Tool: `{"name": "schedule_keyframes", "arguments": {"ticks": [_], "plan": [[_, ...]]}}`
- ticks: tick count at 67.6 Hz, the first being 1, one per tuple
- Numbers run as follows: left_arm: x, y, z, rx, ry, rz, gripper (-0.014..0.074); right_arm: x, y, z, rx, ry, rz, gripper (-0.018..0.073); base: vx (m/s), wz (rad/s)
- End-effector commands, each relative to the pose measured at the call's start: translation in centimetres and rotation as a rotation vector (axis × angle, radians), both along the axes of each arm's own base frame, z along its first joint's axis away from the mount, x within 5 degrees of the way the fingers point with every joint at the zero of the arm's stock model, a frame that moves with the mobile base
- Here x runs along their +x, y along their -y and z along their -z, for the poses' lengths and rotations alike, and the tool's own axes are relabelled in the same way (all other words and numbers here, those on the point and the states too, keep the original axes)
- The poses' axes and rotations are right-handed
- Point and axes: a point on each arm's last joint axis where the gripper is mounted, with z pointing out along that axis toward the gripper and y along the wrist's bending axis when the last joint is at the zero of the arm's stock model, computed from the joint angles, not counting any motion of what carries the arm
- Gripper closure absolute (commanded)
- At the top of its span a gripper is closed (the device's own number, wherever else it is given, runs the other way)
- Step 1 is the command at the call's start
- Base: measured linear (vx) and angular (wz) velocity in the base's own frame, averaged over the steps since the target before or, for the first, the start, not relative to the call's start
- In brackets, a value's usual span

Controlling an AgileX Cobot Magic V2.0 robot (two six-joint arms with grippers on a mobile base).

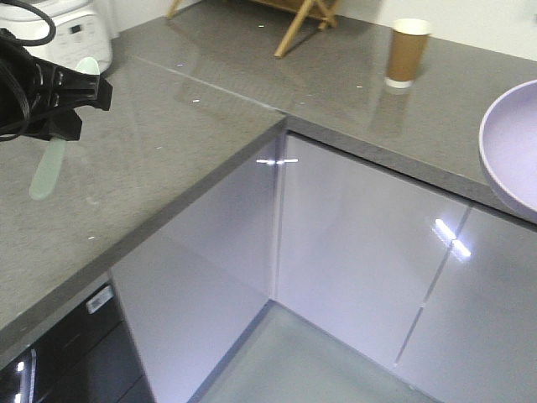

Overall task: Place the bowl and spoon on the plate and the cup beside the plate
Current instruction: 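Drive the base to the counter with the pale blue plate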

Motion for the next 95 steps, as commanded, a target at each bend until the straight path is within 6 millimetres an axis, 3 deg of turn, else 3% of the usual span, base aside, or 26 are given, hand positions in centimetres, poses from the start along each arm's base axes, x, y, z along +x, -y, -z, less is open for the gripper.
{"name": "schedule_keyframes", "arguments": {"ticks": [1,95], "plan": [[-1.04,-0.28,-1.89,-0.028,0.081,0.007,0.0596,-0.23,0.15,-1.33,-0.019,0.093,0.010,0.0566,0.04,-0.46],[-1.04,-0.28,-1.89,-0.028,0.081,0.007,0.0596,-0.23,0.15,-1.33,-0.019,0.093,0.010,0.0566,0.11,-0.42]]}}
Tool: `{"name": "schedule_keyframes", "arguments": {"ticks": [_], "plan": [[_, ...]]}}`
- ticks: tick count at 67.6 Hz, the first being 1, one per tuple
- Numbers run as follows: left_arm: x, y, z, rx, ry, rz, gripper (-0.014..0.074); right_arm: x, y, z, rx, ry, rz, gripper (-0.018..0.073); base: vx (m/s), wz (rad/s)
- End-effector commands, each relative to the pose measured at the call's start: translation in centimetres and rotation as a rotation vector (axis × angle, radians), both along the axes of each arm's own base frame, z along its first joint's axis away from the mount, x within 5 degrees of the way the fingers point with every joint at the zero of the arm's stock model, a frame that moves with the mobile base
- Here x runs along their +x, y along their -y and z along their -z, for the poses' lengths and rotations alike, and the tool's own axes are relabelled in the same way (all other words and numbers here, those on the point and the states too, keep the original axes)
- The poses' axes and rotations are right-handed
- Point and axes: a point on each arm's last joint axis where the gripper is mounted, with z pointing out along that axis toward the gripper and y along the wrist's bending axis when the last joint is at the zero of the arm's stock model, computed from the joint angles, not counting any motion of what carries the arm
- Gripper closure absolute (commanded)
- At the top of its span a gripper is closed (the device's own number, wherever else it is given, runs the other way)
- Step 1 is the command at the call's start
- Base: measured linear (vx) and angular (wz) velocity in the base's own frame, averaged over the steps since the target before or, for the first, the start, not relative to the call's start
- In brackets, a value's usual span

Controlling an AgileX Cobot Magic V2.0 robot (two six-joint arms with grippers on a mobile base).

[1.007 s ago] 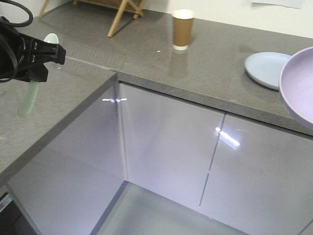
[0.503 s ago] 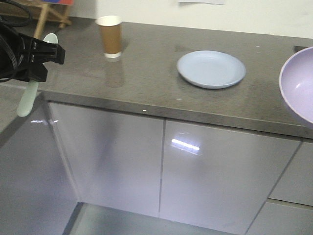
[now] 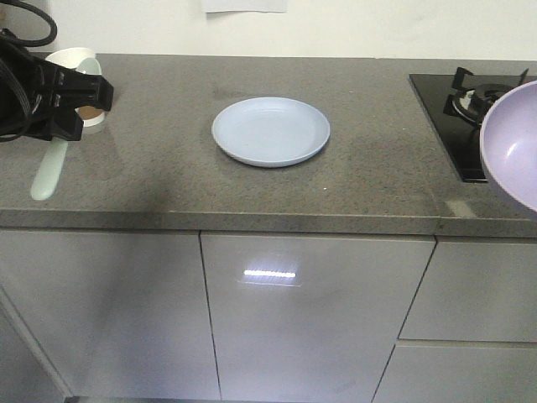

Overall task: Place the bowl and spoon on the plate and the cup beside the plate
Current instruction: 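Drive the base to the counter with the pale blue plate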

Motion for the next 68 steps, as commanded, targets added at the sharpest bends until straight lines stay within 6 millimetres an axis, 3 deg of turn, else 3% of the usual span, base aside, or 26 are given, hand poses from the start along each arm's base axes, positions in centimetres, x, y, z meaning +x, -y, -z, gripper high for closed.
{"name": "schedule_keyframes", "arguments": {"ticks": [1,68], "plan": [[-1.04,-0.29,-1.89,-0.027,0.081,0.007,0.0596,-0.22,0.12,-1.35,-0.016,0.095,0.008,0.0566,0.11,-0.21],[-1.04,-0.29,-1.89,-0.027,0.081,0.007,0.0596,-0.22,0.12,-1.35,-0.016,0.095,0.008,0.0566,0.12,-0.02]]}}
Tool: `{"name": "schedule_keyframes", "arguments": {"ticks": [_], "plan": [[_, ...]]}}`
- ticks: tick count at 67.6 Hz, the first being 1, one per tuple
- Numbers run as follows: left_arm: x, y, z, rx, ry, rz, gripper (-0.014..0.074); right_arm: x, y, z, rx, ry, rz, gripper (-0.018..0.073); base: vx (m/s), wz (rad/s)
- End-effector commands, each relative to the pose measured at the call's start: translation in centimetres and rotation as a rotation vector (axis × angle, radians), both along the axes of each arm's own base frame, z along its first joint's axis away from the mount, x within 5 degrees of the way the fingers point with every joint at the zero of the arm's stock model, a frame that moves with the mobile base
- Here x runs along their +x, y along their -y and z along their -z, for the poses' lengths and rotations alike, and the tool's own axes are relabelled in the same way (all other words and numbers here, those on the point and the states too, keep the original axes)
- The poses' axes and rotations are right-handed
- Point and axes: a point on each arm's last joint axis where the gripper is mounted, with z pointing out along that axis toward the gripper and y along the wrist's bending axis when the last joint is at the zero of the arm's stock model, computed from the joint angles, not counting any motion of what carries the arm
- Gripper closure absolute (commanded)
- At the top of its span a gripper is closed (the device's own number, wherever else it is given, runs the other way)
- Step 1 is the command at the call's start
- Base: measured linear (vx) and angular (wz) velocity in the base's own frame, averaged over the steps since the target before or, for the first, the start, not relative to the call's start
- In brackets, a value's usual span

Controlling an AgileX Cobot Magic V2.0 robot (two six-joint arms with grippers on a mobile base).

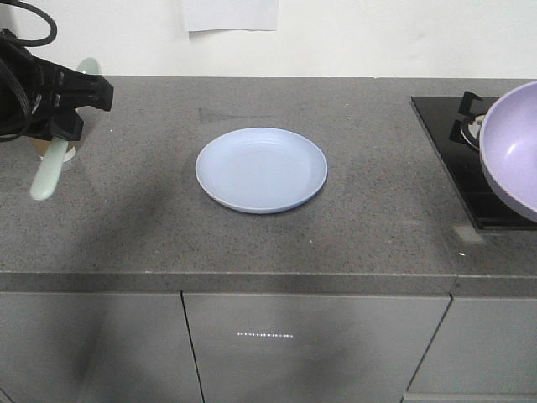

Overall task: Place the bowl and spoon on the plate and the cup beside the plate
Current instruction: 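Drive the base to the counter with the pale blue plate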

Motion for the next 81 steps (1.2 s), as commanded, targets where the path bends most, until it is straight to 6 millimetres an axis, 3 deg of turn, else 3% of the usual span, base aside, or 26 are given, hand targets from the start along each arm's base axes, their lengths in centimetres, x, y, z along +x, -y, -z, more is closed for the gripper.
{"name": "schedule_keyframes", "arguments": {"ticks": [1,81], "plan": [[-1.04,-0.29,-1.89,-0.027,0.081,0.007,0.0596,-0.22,0.13,-1.35,-0.016,0.096,0.009,0.0566,0.13,0.08],[-1.04,-0.29,-1.89,-0.027,0.081,0.007,0.0596,-0.22,0.13,-1.35,-0.016,0.096,0.009,0.0566,0.12,0.04]]}}
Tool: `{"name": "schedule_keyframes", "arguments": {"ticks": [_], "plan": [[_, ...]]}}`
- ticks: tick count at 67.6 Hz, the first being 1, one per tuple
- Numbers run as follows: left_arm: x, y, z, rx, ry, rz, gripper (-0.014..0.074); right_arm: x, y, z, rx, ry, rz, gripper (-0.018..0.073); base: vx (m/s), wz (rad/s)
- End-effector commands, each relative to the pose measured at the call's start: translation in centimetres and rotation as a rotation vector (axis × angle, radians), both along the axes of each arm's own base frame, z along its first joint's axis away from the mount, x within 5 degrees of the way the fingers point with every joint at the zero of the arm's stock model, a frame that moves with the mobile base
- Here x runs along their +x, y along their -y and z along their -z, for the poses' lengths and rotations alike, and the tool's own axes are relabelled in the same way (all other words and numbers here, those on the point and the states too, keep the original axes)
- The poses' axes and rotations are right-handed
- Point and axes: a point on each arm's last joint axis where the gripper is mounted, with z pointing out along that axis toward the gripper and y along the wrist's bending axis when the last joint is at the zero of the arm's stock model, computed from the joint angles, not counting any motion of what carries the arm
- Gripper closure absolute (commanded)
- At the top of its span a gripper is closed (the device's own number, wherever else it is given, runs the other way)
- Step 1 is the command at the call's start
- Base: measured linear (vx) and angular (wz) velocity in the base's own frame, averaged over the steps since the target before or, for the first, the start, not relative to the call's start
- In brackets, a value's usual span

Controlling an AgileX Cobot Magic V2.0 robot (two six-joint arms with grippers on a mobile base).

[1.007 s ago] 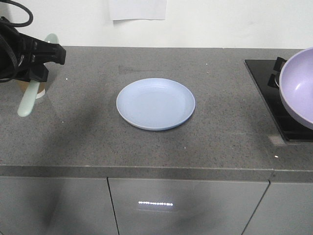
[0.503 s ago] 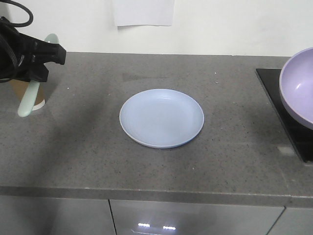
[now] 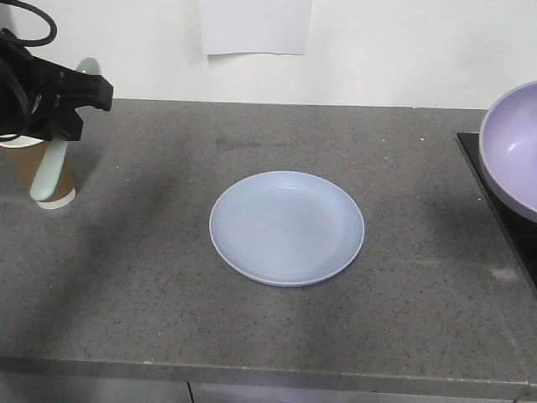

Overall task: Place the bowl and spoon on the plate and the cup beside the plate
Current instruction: 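Drive the base to the counter with the pale blue plate, then hold spoon and bowl above the counter beside the plate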

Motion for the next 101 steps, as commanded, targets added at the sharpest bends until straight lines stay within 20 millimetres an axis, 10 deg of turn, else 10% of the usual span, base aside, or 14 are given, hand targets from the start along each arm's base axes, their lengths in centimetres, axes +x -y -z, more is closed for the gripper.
{"name": "schedule_keyframes", "arguments": {"ticks": [1,101], "plan": [[-1.04,-0.29,-1.89,-0.027,0.081,0.007,0.0596,-0.22,0.13,-1.35,-0.016,0.096,0.009,0.0566,0.10,0.01],[-1.04,-0.29,-1.89,-0.027,0.081,0.007,0.0596,-0.22,0.13,-1.35,-0.016,0.096,0.009,0.0566,0.06,-0.02]]}}
